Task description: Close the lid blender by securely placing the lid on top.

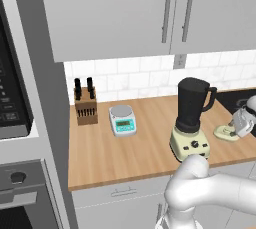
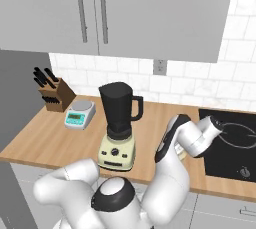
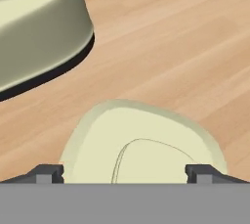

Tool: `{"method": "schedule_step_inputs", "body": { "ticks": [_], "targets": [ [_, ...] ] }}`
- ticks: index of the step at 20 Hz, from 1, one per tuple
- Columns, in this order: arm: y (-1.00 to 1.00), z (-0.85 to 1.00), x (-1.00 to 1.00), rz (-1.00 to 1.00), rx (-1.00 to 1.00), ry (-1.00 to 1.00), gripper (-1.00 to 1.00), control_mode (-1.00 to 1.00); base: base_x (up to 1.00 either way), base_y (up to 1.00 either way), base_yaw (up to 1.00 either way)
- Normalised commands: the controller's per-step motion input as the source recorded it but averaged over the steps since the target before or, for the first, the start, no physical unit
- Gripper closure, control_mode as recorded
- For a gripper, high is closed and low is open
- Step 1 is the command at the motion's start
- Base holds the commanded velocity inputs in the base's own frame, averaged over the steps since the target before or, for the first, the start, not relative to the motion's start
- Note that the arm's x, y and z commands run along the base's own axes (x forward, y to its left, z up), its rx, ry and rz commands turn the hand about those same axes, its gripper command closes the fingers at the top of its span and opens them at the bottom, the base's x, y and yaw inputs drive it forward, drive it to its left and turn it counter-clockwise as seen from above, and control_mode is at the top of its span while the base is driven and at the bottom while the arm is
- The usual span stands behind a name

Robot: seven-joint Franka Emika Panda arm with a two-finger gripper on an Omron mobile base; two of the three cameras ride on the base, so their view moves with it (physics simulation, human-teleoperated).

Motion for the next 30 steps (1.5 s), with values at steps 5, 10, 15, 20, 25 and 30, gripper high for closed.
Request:
{"method": "schedule_step_inputs", "body": {
  "ticks": [5, 10, 15, 20, 25, 30],
  "targets": [
    [0.0, 0.0, 0.14, 0.0, 0.0, 0.0, -1.0, -1.0, 0.0, 0.0, 0.0],
    [-0.09, 0.04, 0.0, 0.0, 0.03, 0.0, -1.0, -1.0, 0.0, 0.0, 0.0],
    [-0.05, 0.02, 0.03, 0.0, 0.0, 0.0, -1.0, -1.0, 0.0, 0.0, 0.0],
    [-0.09, 0.0, 0.23, 0.0, 0.0, 0.0, -1.0, -1.0, 0.0, 0.0, 0.0],
    [-0.22, -0.08, 0.13, 0.0, 0.0, 0.0, -1.0, -1.0, 0.0, 0.0, 0.0],
    [-0.36, -0.29, -0.01, 0.0, 0.0, 0.0, -1.0, -1.0, 0.0, 0.0, 0.0]
  ]
}}
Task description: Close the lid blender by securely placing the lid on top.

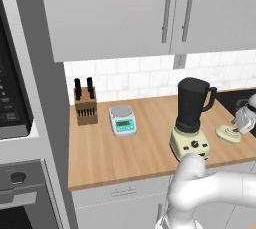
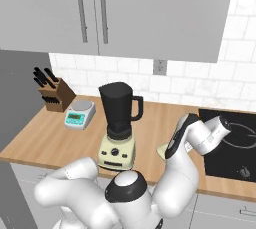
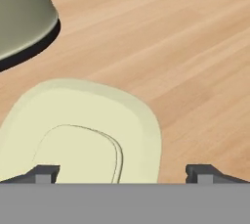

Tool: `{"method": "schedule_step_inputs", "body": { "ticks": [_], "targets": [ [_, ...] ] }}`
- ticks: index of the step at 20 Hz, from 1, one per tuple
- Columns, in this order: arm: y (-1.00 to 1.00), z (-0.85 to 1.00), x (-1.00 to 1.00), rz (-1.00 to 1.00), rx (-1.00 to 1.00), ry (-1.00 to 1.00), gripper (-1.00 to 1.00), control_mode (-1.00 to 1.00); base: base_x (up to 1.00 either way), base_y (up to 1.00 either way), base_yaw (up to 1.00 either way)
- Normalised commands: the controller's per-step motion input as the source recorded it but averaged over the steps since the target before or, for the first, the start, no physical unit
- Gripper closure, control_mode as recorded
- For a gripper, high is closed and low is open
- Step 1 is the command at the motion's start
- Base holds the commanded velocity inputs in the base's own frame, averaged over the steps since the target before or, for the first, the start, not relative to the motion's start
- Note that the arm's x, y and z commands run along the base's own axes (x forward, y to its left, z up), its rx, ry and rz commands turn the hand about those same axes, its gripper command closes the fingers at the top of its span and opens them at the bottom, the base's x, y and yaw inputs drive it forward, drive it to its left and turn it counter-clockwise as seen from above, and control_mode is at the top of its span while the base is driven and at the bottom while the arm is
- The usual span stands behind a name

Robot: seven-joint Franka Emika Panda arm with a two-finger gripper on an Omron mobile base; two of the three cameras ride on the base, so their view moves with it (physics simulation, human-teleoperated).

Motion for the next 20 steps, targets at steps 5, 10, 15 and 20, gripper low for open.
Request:
{"method": "schedule_step_inputs", "body": {
  "ticks": [5, 10, 15, 20],
  "targets": [
    [-0.03, -0.12, -0.16, 0.0, 0.0, 0.0, -1.0, -1.0, 0.0, 0.0, 0.0],
    [0.06, 0.0, -0.11, 0.0, 0.0, 0.0, -1.0, -1.0, 0.0, 0.0, 0.0],
    [0.05, 0.01, -0.23, 0.0, 0.0, -0.01, -1.0, -1.0, 0.0, 0.0, 0.0],
    [0.0, 0.0, -0.11, 0.0, 0.0, 0.0, -1.0, -1.0, 0.0, 0.0, 0.0]
  ]
}}
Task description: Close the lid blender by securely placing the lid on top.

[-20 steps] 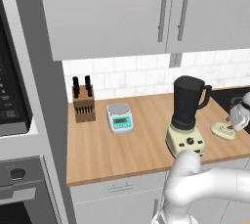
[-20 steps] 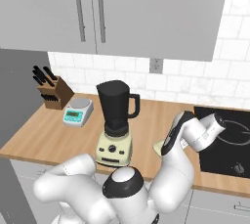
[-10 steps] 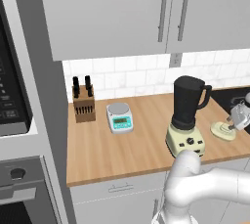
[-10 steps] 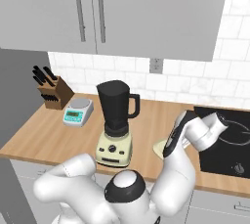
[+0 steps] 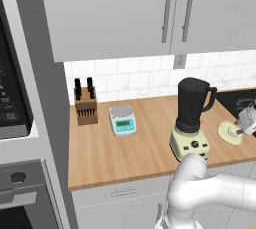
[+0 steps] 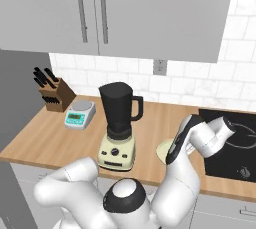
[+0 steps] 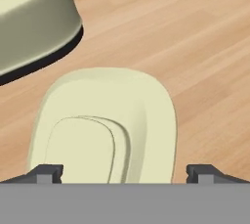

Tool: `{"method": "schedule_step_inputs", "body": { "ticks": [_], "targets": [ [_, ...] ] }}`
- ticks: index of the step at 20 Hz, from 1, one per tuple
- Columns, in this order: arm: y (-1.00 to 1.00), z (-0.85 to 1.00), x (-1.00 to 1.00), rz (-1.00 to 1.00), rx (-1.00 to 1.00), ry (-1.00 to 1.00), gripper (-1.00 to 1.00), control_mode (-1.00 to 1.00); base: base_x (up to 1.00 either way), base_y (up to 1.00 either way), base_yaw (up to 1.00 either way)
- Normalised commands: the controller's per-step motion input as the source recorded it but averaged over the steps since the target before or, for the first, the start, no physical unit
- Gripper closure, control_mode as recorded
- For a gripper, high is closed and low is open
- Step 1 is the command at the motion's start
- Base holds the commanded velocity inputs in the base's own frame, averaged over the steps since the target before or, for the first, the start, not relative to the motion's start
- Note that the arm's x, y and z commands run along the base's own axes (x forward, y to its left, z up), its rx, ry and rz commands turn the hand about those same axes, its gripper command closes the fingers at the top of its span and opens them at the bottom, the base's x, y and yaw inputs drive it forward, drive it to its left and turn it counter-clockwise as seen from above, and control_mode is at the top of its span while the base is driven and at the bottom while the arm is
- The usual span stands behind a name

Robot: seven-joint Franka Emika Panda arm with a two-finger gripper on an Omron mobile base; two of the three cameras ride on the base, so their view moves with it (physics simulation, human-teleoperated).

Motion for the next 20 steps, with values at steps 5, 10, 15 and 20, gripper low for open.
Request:
{"method": "schedule_step_inputs", "body": {
  "ticks": [5, 10, 15, 20],
  "targets": [
    [0.1, 0.14, 0.0, 0.0, 0.0, -0.02, -1.0, -1.0, 0.0, 0.0, 0.0],
    [0.01, 0.12, -0.09, 0.0, 0.0, -0.1, -1.0, -1.0, 0.0, 0.0, 0.0],
    [0.06, 0.02, -0.24, 0.0, -0.01, -0.09, -1.0, -1.0, 0.0, 0.0, 0.0],
    [0.22, -0.06, -0.18, 0.0, -0.01, 0.0, -1.0, -1.0, 0.0, 0.0, 0.0]
  ]
}}
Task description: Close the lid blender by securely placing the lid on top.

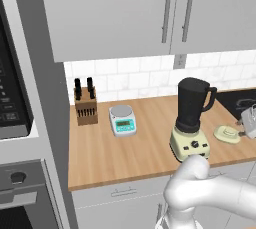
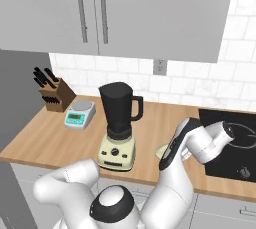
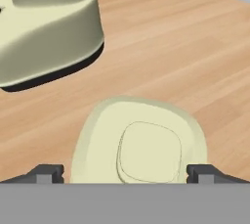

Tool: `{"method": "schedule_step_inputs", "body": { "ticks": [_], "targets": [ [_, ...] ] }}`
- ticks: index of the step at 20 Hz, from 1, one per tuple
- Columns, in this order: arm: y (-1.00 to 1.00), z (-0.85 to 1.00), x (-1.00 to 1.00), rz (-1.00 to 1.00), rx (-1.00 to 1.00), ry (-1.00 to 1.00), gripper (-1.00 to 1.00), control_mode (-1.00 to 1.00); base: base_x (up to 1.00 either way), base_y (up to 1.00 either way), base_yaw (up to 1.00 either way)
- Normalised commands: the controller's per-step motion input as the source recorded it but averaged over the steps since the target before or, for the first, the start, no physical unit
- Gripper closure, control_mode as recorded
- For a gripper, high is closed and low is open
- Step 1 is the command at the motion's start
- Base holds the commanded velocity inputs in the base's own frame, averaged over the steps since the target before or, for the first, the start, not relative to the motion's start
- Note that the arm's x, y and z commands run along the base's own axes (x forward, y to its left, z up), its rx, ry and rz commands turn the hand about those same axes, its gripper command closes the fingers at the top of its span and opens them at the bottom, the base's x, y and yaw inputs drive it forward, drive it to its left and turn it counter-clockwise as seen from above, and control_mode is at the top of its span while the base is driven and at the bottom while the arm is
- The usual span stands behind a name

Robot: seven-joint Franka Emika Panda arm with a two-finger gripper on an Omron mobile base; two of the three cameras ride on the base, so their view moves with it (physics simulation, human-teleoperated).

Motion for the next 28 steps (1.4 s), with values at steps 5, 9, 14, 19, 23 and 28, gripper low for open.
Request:
{"method": "schedule_step_inputs", "body": {
  "ticks": [5, 9, 14, 19, 23, 28],
  "targets": [
    [0.31, 0.0, 0.1, -0.04, 0.0, 0.03, -1.0, -1.0, 0.0, 0.0, 0.0],
    [0.17, 0.0, 0.24, -0.05, 0.0, 0.06, -1.0, -1.0, 0.0, 0.0, 0.0],
    [-0.01, 0.0, 0.19, -0.03, 0.0, 0.01, -1.0, -1.0, 0.0, 0.0, 0.0],
    [-0.14, 0.0, 0.05, 0.0, 0.0, 0.0, -1.0, -1.0, 0.0, 0.0, 0.0],
    [-0.04, -0.08, -0.05, 0.0, -0.02, 0.05, -1.0, -1.0, 0.0, 0.0, 0.0],
    [0.0, -0.09, -0.03, 0.0, -0.03, 0.06, -1.0, -1.0, 0.0, 0.0, 0.0]
  ]
}}
